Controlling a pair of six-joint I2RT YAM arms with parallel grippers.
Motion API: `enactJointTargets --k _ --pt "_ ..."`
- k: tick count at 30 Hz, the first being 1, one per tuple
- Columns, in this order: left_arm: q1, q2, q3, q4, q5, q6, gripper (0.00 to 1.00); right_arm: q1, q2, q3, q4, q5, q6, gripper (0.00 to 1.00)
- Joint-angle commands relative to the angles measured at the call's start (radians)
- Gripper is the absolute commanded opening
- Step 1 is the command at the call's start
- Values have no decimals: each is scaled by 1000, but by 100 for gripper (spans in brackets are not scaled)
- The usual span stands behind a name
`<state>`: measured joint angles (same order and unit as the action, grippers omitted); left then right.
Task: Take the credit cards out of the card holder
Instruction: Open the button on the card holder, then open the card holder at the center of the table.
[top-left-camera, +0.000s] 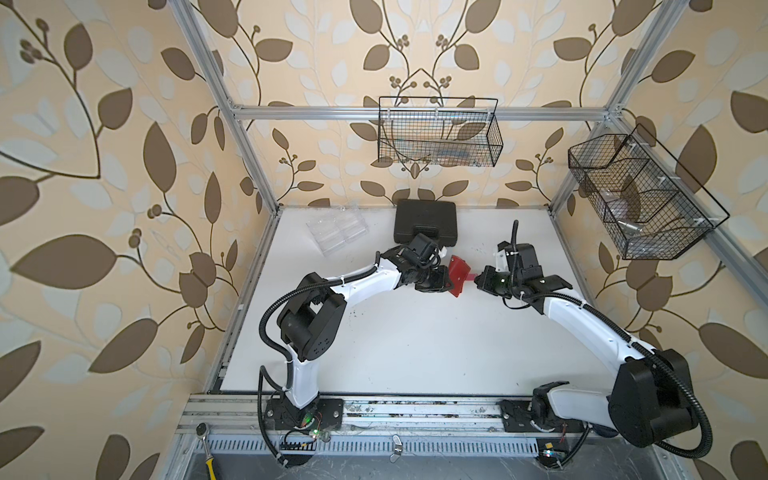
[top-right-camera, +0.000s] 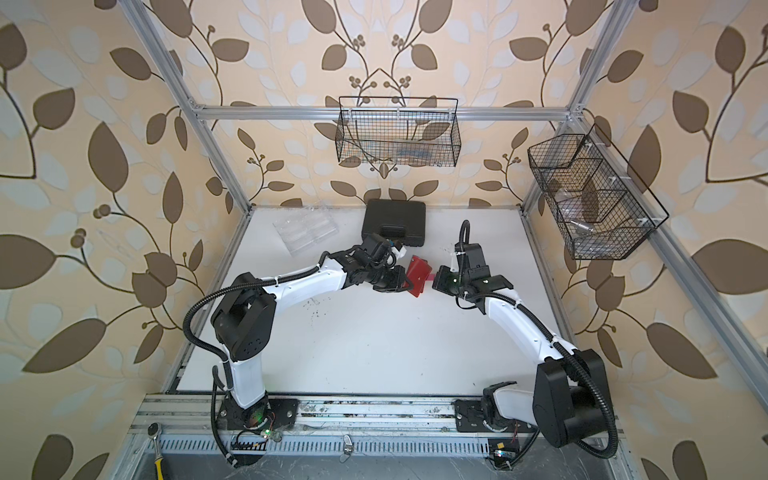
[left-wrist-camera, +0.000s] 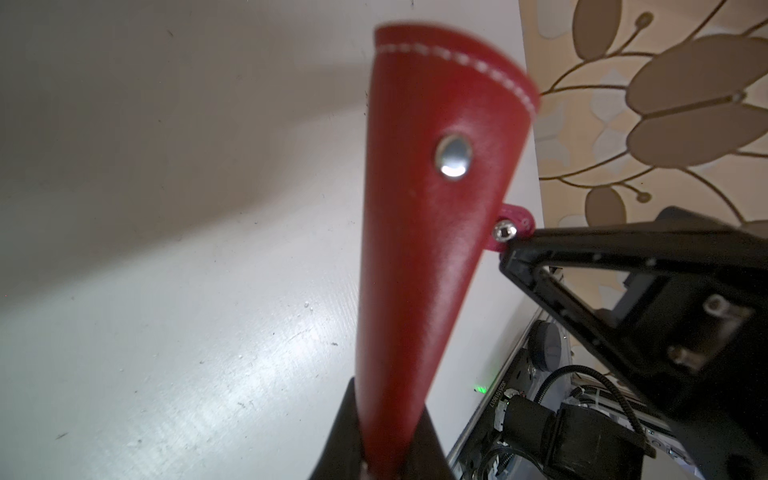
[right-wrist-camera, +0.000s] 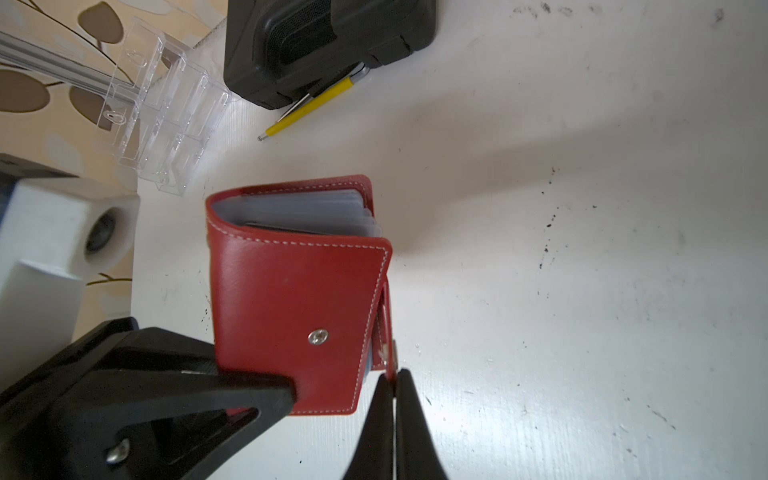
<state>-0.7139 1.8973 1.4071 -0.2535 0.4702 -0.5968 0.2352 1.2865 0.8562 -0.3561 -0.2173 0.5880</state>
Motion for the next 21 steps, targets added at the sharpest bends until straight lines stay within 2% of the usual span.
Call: enactJointTargets --k 1,3,6,12,16,21 --pt "1 -50 -27 45 -8 -29 33 18 -26 -18 -6 2 -25 0" --pt "1 -50 -36 51 -12 -39 43 27 -26 -25 -14 3 -33 0" --pt "2 -44 -45 53 -18 -47 50 43 -31 -34 -16 4 -43 0" --pt "16 -89 -75 55 -101 -80 65 100 -35 -14 -29 -6 -57 0" --pt "26 -139 -96 50 -161 -105 69 146 -18 19 -43 -15 -50 0" --pt "28 -182 -109 -19 -267 -111 70 184 -3 51 -46 -29 -27 0"
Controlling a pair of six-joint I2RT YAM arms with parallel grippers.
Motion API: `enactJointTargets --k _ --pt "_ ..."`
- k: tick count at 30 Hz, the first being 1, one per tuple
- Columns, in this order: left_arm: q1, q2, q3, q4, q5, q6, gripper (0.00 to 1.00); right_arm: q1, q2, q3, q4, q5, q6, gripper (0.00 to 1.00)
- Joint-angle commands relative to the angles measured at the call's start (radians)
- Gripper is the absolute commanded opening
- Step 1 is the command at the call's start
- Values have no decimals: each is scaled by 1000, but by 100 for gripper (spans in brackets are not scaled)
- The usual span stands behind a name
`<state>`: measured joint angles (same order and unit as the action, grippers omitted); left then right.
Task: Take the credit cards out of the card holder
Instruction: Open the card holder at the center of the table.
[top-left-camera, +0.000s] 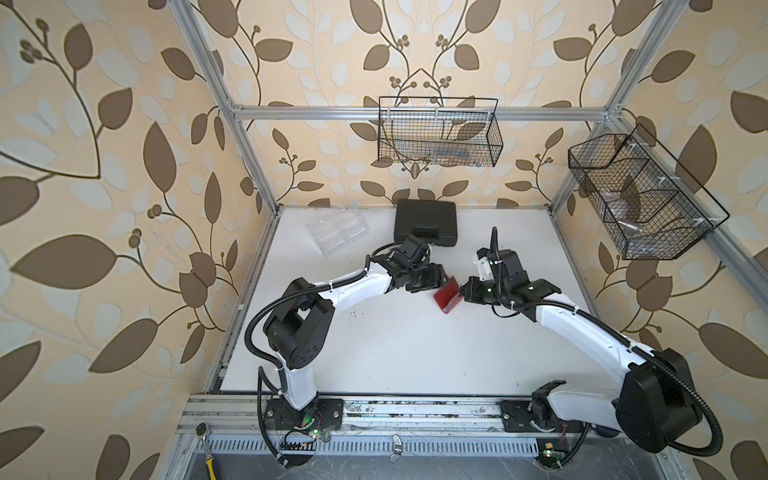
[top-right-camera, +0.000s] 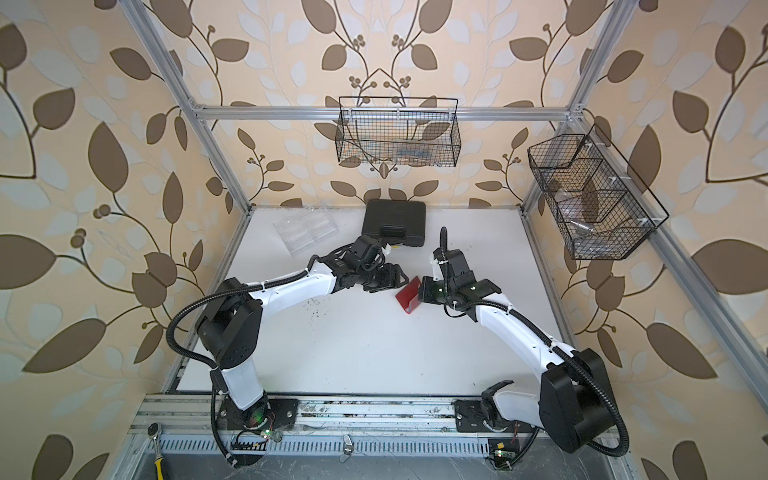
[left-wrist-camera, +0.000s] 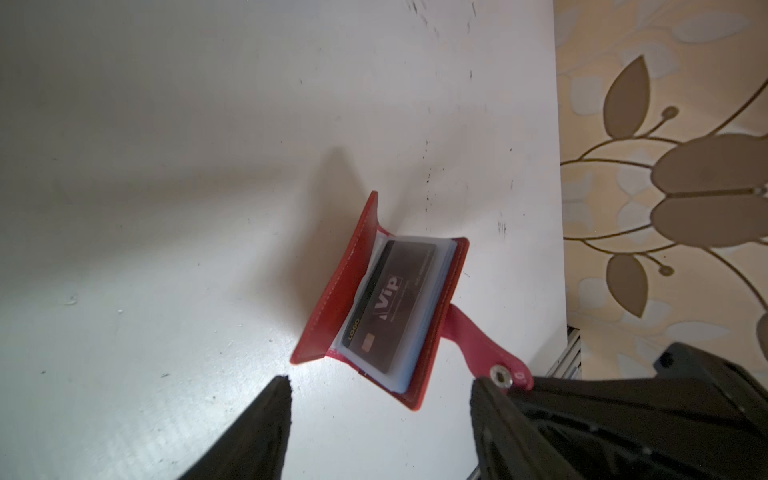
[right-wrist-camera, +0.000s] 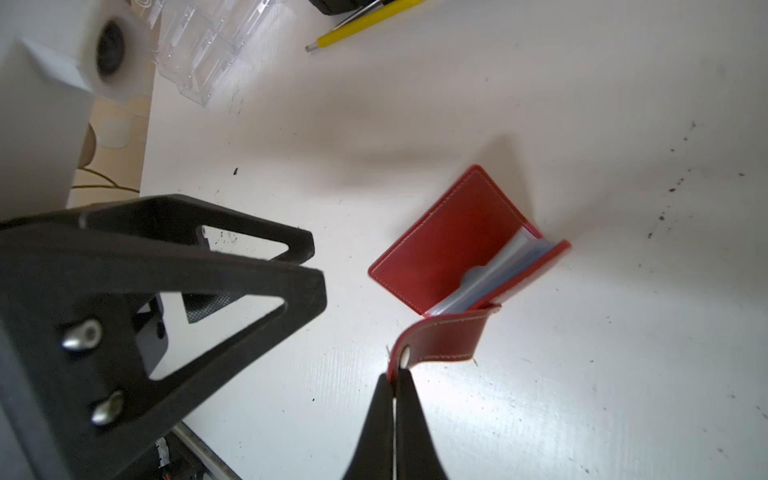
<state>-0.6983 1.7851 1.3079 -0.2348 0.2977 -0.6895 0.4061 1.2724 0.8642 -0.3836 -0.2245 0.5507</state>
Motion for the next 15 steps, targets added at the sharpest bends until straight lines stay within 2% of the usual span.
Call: enactJointTargets --k 1,8,15 --pt "14 -79 -20 -39 -113 -25 70 13 14 44 -15 -30 10 0" --pt "19 -126 -82 -29 -151 -53 70 15 52 82 -27 -51 -28 0" --pt "19 -144 -82 -59 -181 -44 69 -49 37 56 -146 37 -47 0"
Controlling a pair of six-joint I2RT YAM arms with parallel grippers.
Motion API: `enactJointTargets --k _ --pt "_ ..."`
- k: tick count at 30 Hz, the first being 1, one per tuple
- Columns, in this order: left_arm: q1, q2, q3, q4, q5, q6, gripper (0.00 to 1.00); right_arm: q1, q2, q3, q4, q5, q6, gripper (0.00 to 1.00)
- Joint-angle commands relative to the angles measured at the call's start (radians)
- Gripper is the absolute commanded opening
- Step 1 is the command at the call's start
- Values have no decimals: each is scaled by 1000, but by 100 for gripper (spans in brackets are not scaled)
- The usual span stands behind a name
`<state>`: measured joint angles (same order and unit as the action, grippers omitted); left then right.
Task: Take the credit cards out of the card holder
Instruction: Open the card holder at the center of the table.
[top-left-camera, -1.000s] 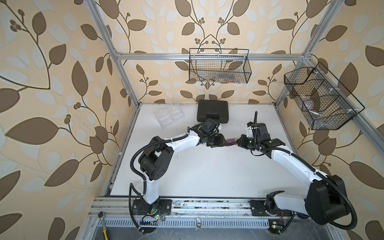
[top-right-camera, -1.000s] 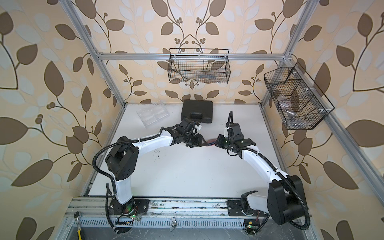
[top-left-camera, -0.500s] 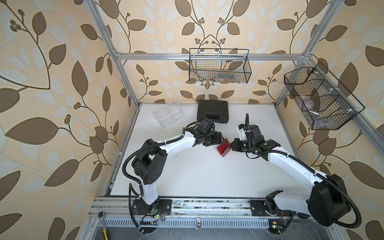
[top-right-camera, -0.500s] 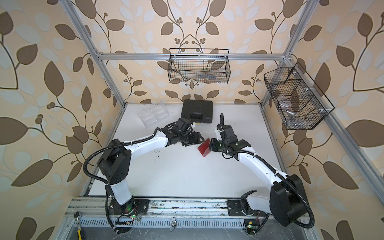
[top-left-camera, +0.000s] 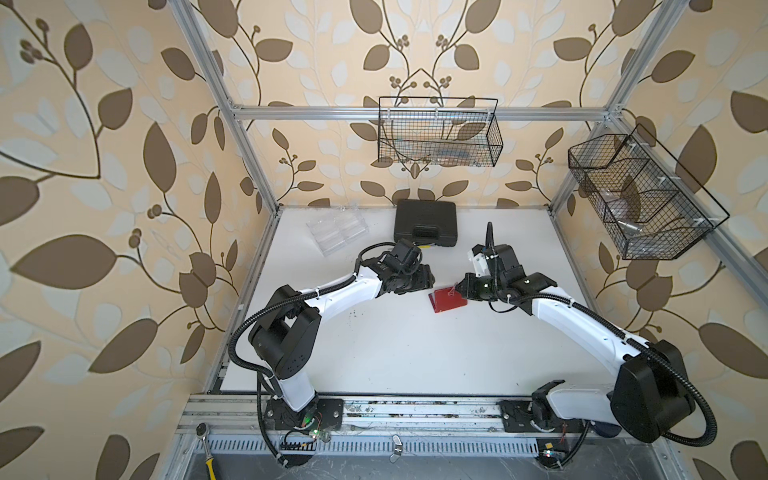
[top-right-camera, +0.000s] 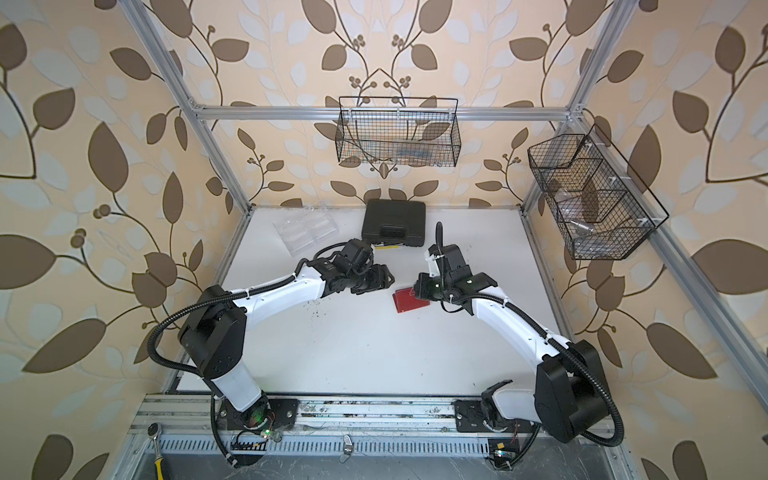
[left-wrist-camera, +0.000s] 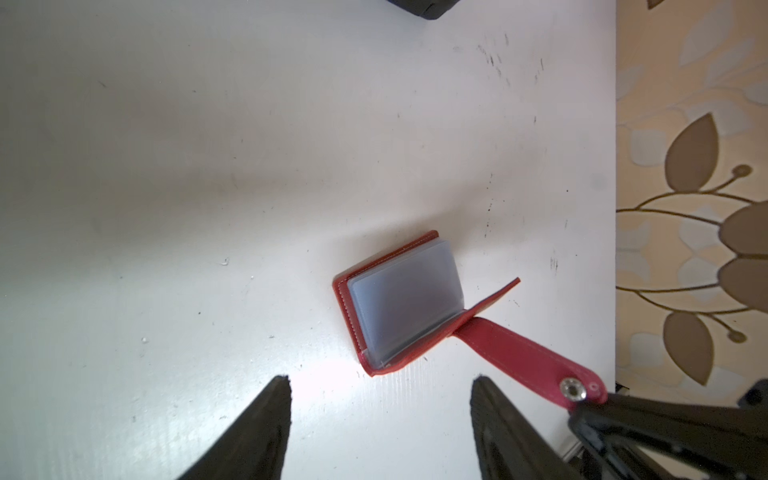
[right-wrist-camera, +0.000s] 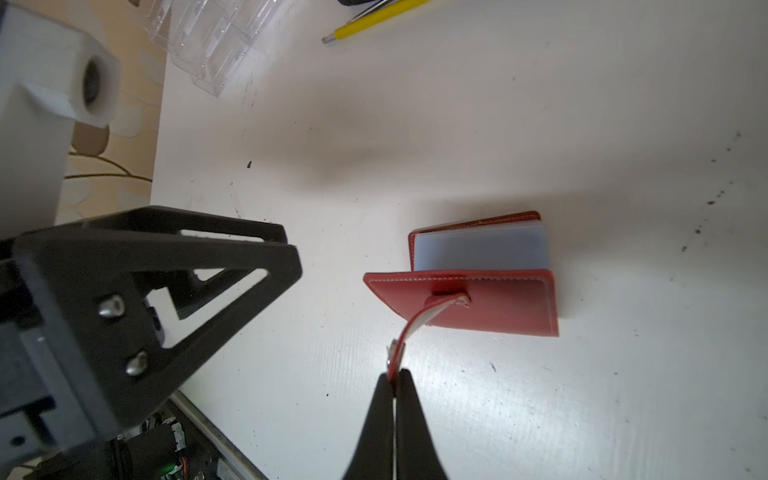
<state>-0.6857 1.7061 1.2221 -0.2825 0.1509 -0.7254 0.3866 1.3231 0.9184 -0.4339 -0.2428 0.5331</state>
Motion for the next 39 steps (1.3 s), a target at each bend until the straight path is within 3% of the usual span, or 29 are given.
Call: enactJointTargets --k 1,8,23,32,35,39 --pt "6 -66 3 -12 -35 -9 69 -46 -18 -3 -120 72 -39 0" --pt "5 -47 28 -18 -15 5 69 -164 -5 -64 -209 162 -119 0" --pt "-37 48 94 -1 37 0 65 -225 35 -91 -229 376 -153 0" --pt "-43 63 101 6 44 -4 65 -260 149 -53 -204 452 -189 0" --pt "-43 55 101 -1 40 0 65 -281 166 -43 -184 440 -196 6" --pt "-43 45 99 -8 40 4 65 -295 194 -17 -167 406 -212 26"
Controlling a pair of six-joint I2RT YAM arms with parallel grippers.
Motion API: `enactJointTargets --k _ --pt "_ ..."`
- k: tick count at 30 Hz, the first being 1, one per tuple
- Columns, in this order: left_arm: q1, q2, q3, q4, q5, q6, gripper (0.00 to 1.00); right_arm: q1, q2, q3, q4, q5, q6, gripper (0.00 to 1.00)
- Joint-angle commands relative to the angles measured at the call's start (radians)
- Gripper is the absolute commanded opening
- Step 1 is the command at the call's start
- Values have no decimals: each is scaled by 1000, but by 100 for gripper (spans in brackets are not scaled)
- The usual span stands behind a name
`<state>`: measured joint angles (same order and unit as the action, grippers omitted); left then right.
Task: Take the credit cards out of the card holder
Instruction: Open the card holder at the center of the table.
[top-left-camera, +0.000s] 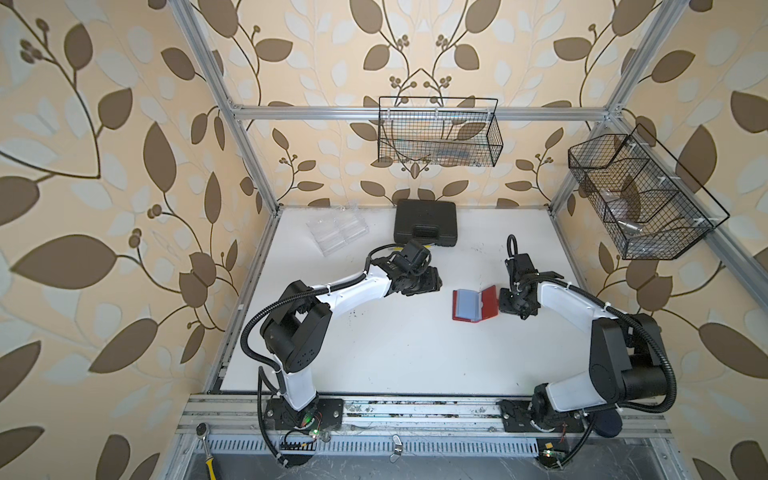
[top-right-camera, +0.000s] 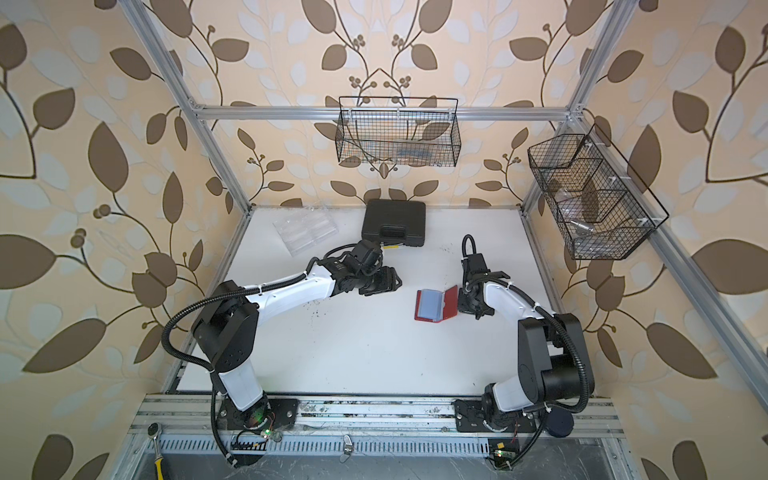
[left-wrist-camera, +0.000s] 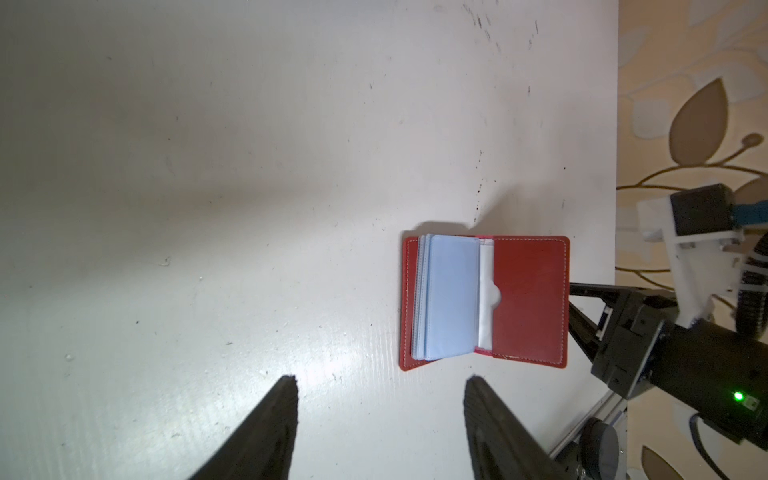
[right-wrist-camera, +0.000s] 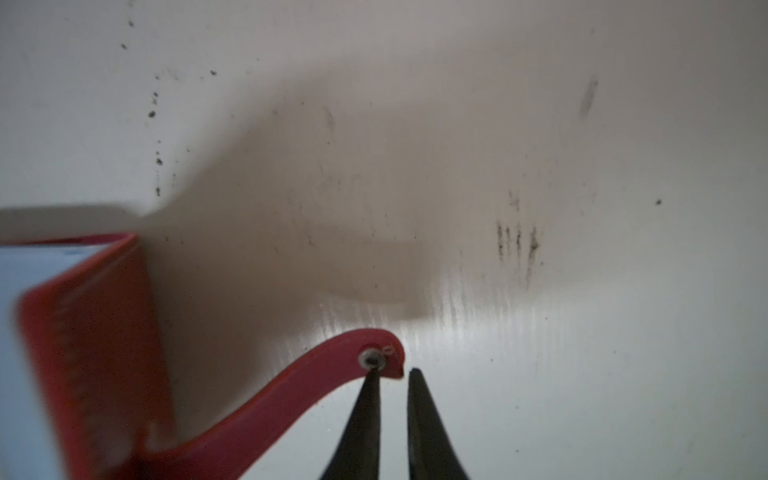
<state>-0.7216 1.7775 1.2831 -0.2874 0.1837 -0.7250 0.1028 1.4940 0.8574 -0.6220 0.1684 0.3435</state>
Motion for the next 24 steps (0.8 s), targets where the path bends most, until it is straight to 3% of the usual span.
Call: enactJointTargets --k 1,3,6,10,14,24 --pt "-7 -28 37 -3 11 6 64 -24 32 51 16 -9 -26 30" --pt "-7 -35 42 -10 15 12 64 -71 31 62 6 -13 -35 45" --pt "-7 -46 48 -24 5 21 64 -149 6 76 2 -55 -53 57" --pt "-6 -54 69 -54 -8 34 64 -212 -34 122 -33 -72 -50 62" --pt "-2 -57 88 -74 -23 38 65 -210 -112 145 -25 -182 -19 69" --pt "13 -39 165 -114 -5 54 67 -89 -218 219 -85 -275 48 80"
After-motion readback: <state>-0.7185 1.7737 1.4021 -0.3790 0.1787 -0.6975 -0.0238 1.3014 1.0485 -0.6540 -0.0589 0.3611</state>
